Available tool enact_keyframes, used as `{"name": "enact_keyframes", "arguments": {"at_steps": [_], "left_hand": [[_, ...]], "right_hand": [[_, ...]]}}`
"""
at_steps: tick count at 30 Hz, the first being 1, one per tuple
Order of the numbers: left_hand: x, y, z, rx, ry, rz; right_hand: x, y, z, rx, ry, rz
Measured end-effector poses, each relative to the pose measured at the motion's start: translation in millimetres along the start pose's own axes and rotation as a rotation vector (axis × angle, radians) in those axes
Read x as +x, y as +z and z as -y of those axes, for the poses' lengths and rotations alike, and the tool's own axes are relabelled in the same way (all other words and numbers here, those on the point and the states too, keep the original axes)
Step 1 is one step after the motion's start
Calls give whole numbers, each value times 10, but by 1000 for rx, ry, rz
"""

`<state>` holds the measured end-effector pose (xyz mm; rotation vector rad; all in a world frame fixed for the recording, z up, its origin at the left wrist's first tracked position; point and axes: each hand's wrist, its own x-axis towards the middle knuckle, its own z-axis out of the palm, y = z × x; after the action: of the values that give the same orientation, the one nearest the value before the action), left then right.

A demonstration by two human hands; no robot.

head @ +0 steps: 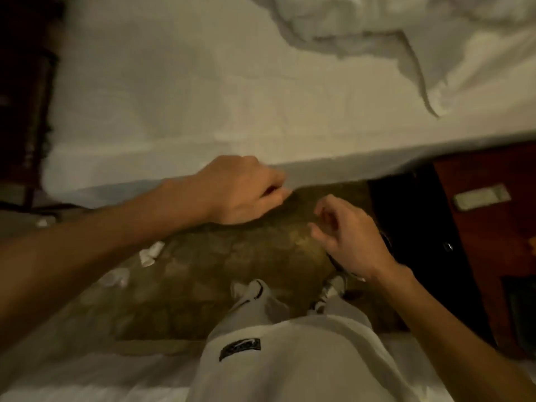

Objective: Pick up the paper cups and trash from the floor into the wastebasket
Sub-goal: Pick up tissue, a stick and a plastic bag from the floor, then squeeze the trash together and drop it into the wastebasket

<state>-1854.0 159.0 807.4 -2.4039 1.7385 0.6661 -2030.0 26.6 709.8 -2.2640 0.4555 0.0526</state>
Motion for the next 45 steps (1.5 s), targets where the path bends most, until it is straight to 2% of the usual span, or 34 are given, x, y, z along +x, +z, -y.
{"name": "enact_keyframes", "arguments": {"at_steps": [5,9,12,15,18,23,27,29,32,34,40,45], "left_hand": [[-1637,-9,622,-120,-206,-209],[-2883,434,1191,-147,-450,-366],[-3777,896,1508,-171,-672,-458],[-4511,1332,1689,-368,-885,-572],[-5026,1752,1783,-535,-1066,-603],[-5438,2323,2089,-742,-1301,-666],[-5563,2689,2475,-895,-1409,-717],[-5629,2832,2793,-998,-1476,-793],[-5730,3034,3316,-1106,-1608,-941],[-5795,3216,3668,-1162,-1689,-978],[-5843,4094,4742,-1261,-1763,-847],[-5629,5330,5552,-1340,-1815,-808]], "right_hand": [[203,644,1198,-94,-277,196],[375,1528,2075,-185,-445,361],[433,2214,2724,-237,-498,484],[479,2819,3249,-261,-578,566],[540,3357,3629,-298,-629,660],[802,4108,4067,-330,-659,817],[1074,4643,4356,-345,-652,883],[1271,5000,4563,-341,-656,937],[1608,5567,4920,-326,-594,1020],[1840,5951,5136,-313,-505,1076],[2427,7114,5502,-356,-364,1123],[2906,8340,5241,-420,-269,1150]]}}
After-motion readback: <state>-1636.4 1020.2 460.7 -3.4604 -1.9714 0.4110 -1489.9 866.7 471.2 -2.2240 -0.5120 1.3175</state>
